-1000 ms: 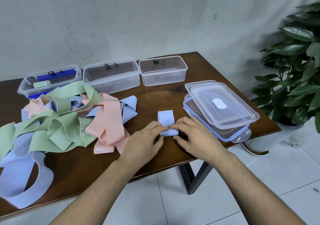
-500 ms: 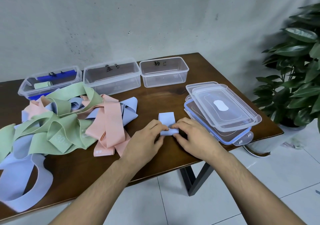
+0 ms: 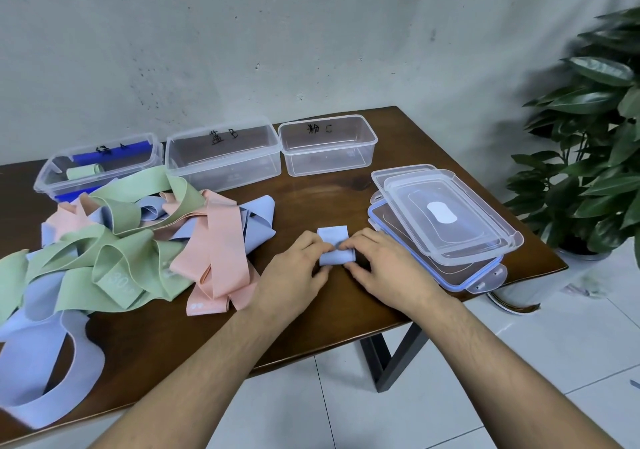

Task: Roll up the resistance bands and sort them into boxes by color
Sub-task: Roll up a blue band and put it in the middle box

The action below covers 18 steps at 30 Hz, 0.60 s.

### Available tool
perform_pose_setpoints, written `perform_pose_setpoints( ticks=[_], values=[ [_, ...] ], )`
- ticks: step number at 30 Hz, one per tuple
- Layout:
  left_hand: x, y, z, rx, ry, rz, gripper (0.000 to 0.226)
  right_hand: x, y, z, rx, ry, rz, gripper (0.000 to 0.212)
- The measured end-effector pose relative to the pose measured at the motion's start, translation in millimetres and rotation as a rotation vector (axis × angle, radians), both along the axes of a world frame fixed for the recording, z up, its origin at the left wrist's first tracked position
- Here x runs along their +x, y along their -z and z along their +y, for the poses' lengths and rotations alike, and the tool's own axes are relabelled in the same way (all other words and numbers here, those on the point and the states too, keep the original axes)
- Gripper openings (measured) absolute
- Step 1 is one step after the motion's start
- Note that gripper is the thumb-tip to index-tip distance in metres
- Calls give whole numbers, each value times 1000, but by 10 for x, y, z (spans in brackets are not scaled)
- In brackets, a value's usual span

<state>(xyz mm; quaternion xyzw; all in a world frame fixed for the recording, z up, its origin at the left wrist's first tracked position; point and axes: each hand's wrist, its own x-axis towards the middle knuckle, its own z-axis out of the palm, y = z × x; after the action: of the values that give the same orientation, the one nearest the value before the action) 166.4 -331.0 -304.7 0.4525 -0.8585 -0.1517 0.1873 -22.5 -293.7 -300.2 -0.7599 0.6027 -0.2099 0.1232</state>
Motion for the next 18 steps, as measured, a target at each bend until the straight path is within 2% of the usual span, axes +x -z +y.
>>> perform_pose_setpoints(
  ticks=[12, 18],
  values=[
    [212, 6, 390, -58, 48, 62, 25, 15, -33, 390, -35, -108, 77, 26],
    [179, 18, 414, -33, 19, 35, 27, 24, 30, 454, -88, -47, 90, 32]
  ],
)
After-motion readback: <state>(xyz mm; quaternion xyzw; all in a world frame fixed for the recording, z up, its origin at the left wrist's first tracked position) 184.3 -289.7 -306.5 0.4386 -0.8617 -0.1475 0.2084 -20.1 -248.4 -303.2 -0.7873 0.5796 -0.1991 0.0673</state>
